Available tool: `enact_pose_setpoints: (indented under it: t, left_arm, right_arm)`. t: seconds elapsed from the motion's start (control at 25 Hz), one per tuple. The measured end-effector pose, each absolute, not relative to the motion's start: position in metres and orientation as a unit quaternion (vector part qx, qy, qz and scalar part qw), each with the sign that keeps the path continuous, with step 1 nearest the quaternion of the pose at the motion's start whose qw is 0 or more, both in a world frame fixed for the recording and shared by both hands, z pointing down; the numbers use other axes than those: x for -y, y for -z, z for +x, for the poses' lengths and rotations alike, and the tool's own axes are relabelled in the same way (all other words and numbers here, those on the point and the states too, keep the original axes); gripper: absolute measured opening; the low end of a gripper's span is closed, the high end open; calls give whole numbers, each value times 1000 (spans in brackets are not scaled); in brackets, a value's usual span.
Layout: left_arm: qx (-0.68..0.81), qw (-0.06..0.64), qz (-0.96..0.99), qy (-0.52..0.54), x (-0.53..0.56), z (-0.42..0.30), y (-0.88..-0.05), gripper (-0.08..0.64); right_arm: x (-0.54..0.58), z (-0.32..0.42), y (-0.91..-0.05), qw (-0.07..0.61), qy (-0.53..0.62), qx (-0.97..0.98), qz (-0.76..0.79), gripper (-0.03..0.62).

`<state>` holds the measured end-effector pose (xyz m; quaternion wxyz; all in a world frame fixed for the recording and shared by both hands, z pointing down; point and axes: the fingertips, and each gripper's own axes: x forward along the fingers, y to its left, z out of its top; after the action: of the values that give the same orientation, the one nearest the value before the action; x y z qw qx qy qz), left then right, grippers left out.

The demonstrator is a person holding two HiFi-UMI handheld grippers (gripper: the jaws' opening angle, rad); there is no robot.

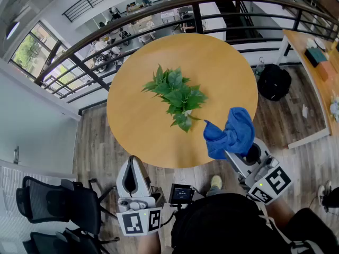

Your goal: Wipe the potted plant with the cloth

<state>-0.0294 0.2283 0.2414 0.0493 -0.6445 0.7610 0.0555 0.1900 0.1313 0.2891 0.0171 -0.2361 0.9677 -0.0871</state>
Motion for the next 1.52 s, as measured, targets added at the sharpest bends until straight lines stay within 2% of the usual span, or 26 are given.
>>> enact_pose_setpoints:
  t: [0.8, 1.52]
  left_arm:
    - [-754, 42, -654, -51, -198, -20, -245, 3]
    - [-728, 36, -680, -73, -96, -99, -241, 3]
  right_arm:
    - [-105, 177, -286, 37, 106, -969, -219, 150]
    - [-23, 118, -266, 23, 66, -960, -271, 150]
